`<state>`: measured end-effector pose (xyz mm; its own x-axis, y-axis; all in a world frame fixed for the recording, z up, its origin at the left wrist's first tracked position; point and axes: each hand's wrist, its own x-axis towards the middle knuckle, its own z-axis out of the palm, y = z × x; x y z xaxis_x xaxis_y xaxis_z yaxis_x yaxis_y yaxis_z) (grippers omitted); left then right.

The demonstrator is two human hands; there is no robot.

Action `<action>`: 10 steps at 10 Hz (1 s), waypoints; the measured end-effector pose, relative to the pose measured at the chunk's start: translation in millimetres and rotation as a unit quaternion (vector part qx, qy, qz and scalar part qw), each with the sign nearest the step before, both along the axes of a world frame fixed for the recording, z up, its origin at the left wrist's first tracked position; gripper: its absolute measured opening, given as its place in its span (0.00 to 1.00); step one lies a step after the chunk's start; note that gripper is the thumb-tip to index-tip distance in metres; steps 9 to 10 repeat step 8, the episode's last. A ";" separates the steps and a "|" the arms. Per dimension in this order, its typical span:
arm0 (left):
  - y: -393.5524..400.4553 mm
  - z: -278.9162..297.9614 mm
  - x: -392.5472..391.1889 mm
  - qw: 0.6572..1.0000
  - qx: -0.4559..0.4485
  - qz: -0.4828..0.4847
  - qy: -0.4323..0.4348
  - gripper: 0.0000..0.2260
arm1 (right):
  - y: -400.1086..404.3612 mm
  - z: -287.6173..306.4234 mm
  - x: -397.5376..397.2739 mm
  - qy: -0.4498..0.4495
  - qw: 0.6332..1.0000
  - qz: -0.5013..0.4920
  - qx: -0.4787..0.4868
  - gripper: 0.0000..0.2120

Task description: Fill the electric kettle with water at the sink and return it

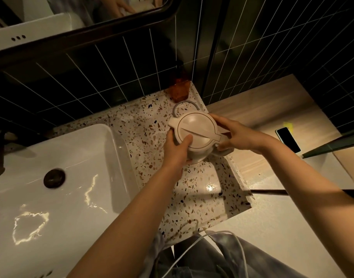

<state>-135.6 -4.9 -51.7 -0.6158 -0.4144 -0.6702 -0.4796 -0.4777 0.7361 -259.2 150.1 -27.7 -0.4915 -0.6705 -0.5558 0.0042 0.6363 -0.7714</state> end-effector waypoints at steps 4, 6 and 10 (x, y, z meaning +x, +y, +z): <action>-8.6 10.4 6.6 1.000 0.002 -0.027 -0.007 0.28 | 7.4 -8.0 25.2 0.115 0.990 -0.071 -0.044 0.38; -26.3 12.3 26.3 0.998 -0.017 -0.060 -0.014 0.21 | 11.0 -3.3 63.8 0.289 0.950 -0.118 -0.025 0.26; -34.2 17.5 67.0 0.994 -0.049 -0.100 0.001 0.13 | 5.2 -3.9 123.5 0.379 0.896 -0.224 -0.054 0.21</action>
